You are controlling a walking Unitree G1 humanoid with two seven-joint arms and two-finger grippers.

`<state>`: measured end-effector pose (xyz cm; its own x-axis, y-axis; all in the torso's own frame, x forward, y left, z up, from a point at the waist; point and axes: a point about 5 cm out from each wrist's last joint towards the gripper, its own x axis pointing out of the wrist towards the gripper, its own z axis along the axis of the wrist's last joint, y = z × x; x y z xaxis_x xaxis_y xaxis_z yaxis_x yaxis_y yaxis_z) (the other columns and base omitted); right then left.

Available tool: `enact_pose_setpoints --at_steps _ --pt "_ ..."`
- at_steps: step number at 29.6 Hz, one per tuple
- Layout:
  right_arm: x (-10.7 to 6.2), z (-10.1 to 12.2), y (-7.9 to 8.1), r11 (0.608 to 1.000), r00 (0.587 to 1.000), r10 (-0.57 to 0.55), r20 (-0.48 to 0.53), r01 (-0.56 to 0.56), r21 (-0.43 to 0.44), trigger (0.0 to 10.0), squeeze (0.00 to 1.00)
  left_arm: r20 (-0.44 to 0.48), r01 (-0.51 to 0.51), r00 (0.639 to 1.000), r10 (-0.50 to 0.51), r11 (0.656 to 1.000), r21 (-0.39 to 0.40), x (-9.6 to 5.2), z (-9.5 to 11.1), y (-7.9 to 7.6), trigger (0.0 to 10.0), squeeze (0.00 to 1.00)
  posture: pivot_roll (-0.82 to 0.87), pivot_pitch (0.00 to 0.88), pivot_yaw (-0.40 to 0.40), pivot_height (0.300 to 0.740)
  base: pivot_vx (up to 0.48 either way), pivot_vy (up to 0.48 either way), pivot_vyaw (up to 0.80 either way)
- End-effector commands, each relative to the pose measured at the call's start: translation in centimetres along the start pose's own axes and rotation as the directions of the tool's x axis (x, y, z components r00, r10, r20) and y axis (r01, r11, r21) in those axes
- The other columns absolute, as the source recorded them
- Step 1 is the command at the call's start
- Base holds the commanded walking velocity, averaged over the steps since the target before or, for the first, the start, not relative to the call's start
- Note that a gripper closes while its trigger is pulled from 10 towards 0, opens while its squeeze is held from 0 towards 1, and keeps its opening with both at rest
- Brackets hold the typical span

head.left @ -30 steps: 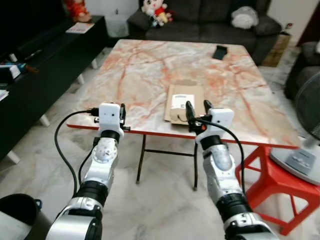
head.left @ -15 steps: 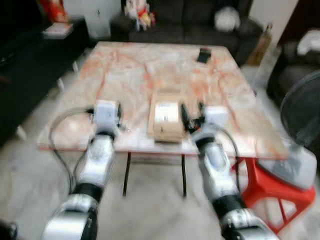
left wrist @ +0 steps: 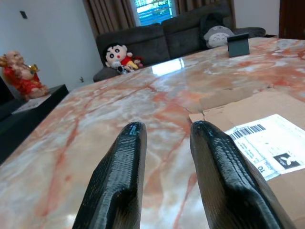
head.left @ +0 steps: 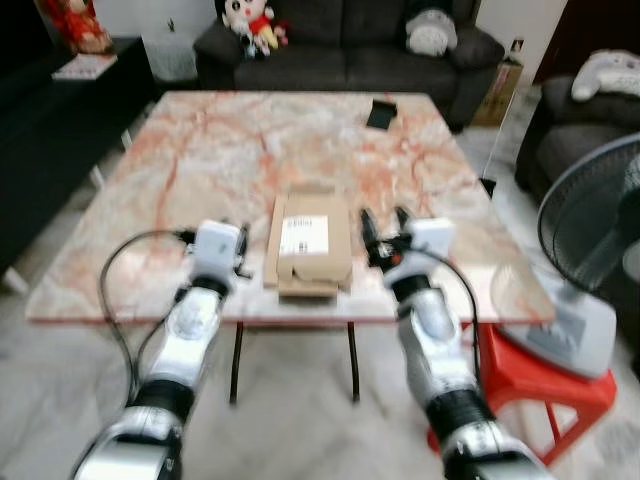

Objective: Picking trash to rubbish bin

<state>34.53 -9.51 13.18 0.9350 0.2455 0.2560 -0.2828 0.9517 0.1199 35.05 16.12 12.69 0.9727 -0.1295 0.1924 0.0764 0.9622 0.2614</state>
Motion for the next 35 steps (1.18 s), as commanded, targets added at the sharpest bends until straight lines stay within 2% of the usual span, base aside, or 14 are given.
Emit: enact_pose_setpoints --at_steps 1,7,10,15,22,28,34,35 --pt "-0.1 0.2 -0.8 1.0 1.0 -0.021 0.004 0.021 -0.009 10.0 0.0 0.028 0.024 0.999 -0.024 1.0 0.003 0.4 0.7 -0.7 10.0 0.0 -0.01 0.007 -0.02 0.74 0.0 0.0 0.0" --pt "0.0 0.2 -0.6 1.0 1.0 -0.013 0.005 0.013 -0.008 10.0 0.0 0.03 -0.011 0.999 0.01 1.0 0.015 0.6 0.9 0.0 10.0 0.0 -0.02 0.0 -0.02 0.74 0.246 0.0 0.0" --pt "0.0 0.2 -0.6 1.0 1.0 -0.013 0.005 0.013 -0.008 10.0 0.0 0.03 -0.011 0.999 0.01 1.0 0.015 0.6 0.9 0.0 10.0 0.0 -0.02 0.0 -0.02 0.74 0.376 0.0 0.0" --pt "-0.1 0.2 -0.5 1.0 1.0 0.011 0.01 -0.011 0.0 10.0 0.0 0.034 -0.005 0.999 0.005 1.0 0.01 0.5 0.8 -0.2 10.0 0.0 -0.02 0.0 -0.023 0.74 0.381 0.0 -0.61" --pt "-0.1 0.2 -0.4 1.0 1.0 0.016 0.012 -0.016 -0.001 10.0 0.0 0.039 -0.003 0.999 0.003 1.0 0.012 0.5 0.9 -0.2 10.0 0.0 -0.02 0.0 -0.026 0.74 0.377 0.0 0.0" --pt "-0.1 0.2 -0.5 1.0 1.0 0.011 0.008 -0.011 -0.002 10.0 0.0 0.042 0.035 0.998 -0.037 0.999 0.032 0.4 0.9 -0.2 10.0 0.0 -0.02 0.005 -0.029 0.74 0.105 0.0 0.0" --pt "0.0 0.2 -0.7 1.0 1.0 0.005 0.003 -0.005 -0.006 10.0 0.0 0.038 0.098 0.994 -0.101 0.991 0.087 -0.2 0.7 -0.3 10.0 0.0 -0.02 0.019 -0.027 0.74 0.0 0.0 0.0" --pt "0.0 0.2 -0.8 1.0 1.0 0.002 0.004 -0.002 -0.007 10.0 0.0 0.04 0.129 0.99 -0.133 0.987 0.097 -0.6 0.7 0.0 10.0 0.15 -0.02 0.03 -0.026 0.74 0.0 0.0 0.0"
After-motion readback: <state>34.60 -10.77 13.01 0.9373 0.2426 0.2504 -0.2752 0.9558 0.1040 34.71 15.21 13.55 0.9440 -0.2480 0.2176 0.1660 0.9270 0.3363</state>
